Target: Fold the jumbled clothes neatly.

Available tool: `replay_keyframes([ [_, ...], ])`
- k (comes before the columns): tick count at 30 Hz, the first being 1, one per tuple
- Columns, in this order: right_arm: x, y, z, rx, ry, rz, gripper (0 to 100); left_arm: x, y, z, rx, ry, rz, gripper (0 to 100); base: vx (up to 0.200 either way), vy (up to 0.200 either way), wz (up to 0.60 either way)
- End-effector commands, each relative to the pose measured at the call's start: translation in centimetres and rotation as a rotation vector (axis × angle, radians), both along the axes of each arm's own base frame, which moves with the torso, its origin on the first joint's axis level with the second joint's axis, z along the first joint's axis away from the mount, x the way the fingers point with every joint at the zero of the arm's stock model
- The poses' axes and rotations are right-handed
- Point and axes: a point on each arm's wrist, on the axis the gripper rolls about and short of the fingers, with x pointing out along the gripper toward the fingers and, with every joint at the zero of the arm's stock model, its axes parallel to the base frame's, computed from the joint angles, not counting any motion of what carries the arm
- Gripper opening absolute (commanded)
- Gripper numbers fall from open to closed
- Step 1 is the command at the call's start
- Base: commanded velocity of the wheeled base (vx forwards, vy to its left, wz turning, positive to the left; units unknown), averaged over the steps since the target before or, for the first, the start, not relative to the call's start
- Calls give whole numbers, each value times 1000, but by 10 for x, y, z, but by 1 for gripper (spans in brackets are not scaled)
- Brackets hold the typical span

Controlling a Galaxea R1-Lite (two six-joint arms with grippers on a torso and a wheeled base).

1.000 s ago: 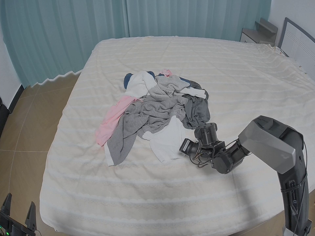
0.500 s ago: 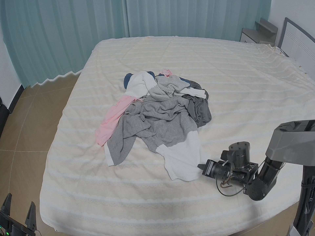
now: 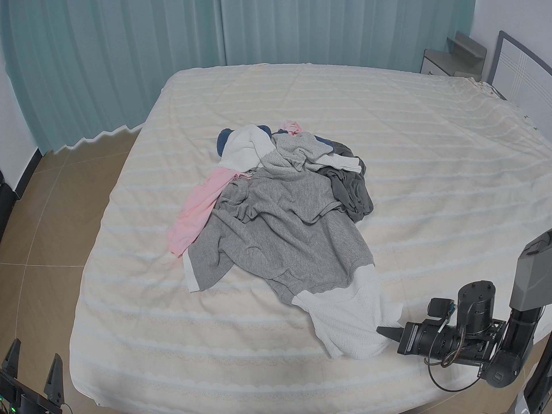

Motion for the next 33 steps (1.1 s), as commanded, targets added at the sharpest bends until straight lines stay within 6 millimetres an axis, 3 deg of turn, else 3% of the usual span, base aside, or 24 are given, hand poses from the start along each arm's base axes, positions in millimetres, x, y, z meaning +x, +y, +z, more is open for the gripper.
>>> replay_keyframes([
  [1, -9, -5, 12, 11, -28, -6, 0, 0, 0, -5, 0, -2, 0, 100, 0, 0, 0],
  [7, -14, -8, 19, 1, -24, -19, 0, 0, 0, -5, 1, -2, -1, 100, 0, 0, 0],
  [8, -24, -12, 41, 38, -99, -15, 0, 0, 0, -5, 1, -2, -1, 100, 0, 0, 0],
  [16, -64, -15, 91, 145, -303, 97, 0, 0, -1, -5, 14, -1, -38, 100, 0, 0, 0],
  [21, -74, -19, 135, 206, -449, 113, 0, 0, -3, -4, 60, -10, -112, 100, 0, 0, 0],
  [23, -79, -22, 151, 220, -470, 116, 0, -6, -4, 18, 41, -114, -153, 100, 0, 0, 0],
  [24, -83, -24, 163, 227, -475, 125, 0, -18, -5, 46, 5, -238, -196, 100, 0, 0, 0],
  [25, -83, -24, 163, 227, -475, 125, 0, -18, -5, 46, 5, -238, -196, 100, 0, 0, 0],
  [26, -95, -27, 183, 238, -473, 164, 0, -34, -7, 74, -13, -330, -267, 100, 0, 0, 0],
  [27, -99, -28, 190, 238, -463, 184, 0, -36, -7, 81, 3, -320, -284, 100, 0, 0, 0],
  [29, -105, -29, 202, 233, -445, 210, 0, -33, -8, 88, 28, -279, -325, 100, 0, 0, 0],
  [33, -105, -26, 227, 260, -478, 223, 0, -26, -12, 80, 79, -169, -522, 100, 0, 0, 0],
])
